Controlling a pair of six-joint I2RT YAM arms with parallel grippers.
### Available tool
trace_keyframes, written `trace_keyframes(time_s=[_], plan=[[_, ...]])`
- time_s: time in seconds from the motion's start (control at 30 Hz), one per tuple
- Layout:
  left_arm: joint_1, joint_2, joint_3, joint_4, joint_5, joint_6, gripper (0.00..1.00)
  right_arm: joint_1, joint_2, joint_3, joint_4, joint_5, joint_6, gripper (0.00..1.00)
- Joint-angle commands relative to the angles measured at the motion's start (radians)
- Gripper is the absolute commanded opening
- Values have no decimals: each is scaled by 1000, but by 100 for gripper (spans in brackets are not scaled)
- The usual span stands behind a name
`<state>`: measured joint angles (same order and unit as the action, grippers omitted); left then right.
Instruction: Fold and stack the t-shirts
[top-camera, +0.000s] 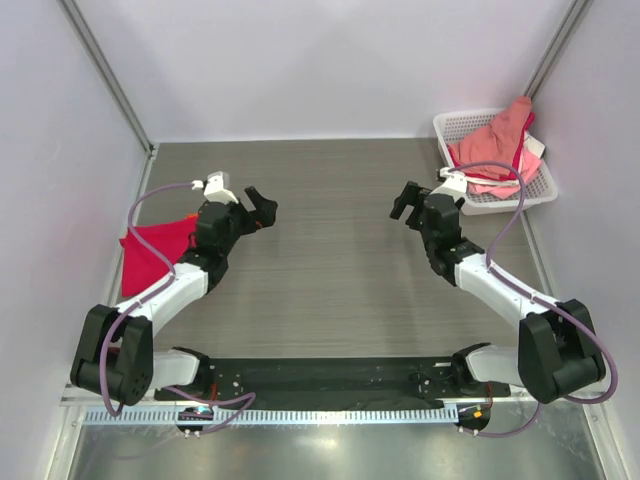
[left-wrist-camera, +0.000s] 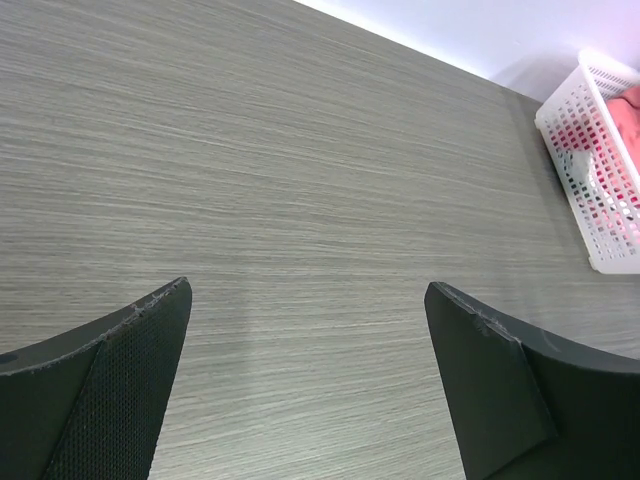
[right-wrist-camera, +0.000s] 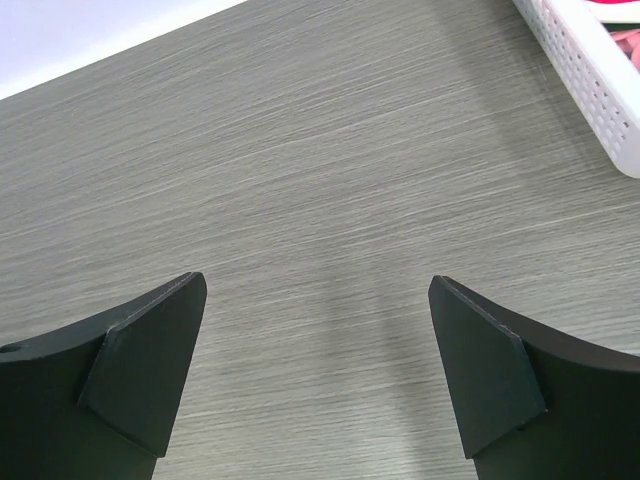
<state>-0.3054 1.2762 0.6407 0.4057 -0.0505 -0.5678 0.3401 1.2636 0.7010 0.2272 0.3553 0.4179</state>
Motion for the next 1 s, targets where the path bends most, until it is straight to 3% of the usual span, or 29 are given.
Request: trace_keyframes(time_s=[0.0, 0.13, 0.33, 0.53, 0.67, 0.8, 0.97], plan=[[3, -12, 30, 13, 23, 16, 100, -4, 6, 57, 17, 54, 15, 100], [3, -5, 30, 45, 109, 34, 100, -3, 48, 104, -38, 71, 18, 100], [3, 35, 68, 6, 120, 37, 100, -13, 91, 166, -137, 212, 71, 100], [5, 63, 105, -28, 140, 45, 100, -140, 137, 262, -221, 154, 113, 99], [5, 34, 79, -8, 130, 48, 100, -307, 200, 394, -337, 128, 195, 92], [5, 23, 70, -5, 126, 51, 100, -418, 296, 503, -385, 135, 252, 78], [5, 34, 80, -7, 143, 54, 100, -513, 424, 595, -413, 139, 350, 71]])
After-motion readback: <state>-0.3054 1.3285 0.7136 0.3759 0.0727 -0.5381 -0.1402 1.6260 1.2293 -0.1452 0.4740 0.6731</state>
